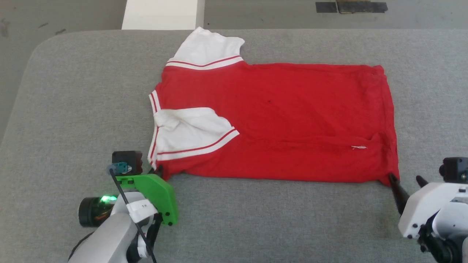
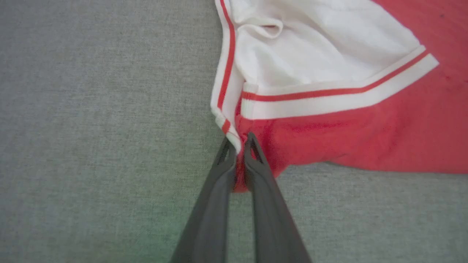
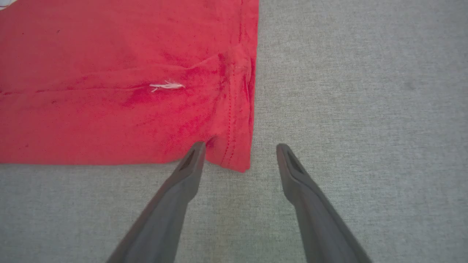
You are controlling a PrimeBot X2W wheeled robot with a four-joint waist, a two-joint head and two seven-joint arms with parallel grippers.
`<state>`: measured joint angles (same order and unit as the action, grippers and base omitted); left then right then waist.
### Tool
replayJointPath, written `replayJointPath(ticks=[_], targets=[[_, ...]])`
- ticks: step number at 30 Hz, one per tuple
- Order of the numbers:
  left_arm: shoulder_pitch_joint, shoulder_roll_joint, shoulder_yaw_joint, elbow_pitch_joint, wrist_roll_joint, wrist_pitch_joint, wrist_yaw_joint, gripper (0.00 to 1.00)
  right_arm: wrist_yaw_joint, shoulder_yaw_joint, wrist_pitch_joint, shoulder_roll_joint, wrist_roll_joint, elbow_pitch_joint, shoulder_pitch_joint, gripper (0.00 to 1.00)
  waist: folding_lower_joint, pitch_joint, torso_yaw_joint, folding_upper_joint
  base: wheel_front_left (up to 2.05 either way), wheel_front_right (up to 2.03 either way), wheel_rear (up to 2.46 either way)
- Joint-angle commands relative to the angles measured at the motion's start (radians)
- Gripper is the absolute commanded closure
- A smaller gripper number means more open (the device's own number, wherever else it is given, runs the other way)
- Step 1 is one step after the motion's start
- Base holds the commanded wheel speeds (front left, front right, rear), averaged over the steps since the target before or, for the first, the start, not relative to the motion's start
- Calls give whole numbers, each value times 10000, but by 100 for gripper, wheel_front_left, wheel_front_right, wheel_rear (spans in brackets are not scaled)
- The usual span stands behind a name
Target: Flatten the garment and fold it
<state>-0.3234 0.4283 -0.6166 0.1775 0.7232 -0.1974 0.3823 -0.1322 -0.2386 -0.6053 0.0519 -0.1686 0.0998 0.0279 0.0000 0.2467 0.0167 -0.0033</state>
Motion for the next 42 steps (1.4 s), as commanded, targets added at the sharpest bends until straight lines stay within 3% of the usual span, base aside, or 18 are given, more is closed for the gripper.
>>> replayJointPath(ticks=[1,11,17,19,20,26,33,42], targets=[[44,-48,16,-161,-34,162,-51,100,15,-79,-46,-16,-4,-109,326,0,0,-54,104,33,0,0,0],[-29,110,0,-1250,-303,346,146,100,15,-593,-562,-16,194,-1806,1526,0,0,222,417,33,0,0,0],[-1,113,-53,-1342,-302,337,164,100,15,-335,-813,-16,150,-2684,1689,0,0,414,505,33,0,0,0],[-17,108,-64,-1312,-295,346,146,100,15,-222,-911,-16,102,-2872,1641,53,0,428,527,33,0,0,0],[-28,106,-70,-1282,-293,349,138,100,15,-200,-913,-16,53,-2933,1627,100,0,415,530,33,0,0,0],[30,167,-94,-1073,-231,376,37,100,15,-375,-868,-16,172,-2824,1514,100,0,39,453,33,0,0,0],[463,397,-111,-1089,-73,267,43,100,15,-236,-1420,51,-123,-1833,1193,100,0,-629,328,33,0,0,0],[1417,946,-64,-1387,246,113,44,100,15,-325,-2390,954,-850,-413,151,100,0,-1011,389,33,0,0,0]])
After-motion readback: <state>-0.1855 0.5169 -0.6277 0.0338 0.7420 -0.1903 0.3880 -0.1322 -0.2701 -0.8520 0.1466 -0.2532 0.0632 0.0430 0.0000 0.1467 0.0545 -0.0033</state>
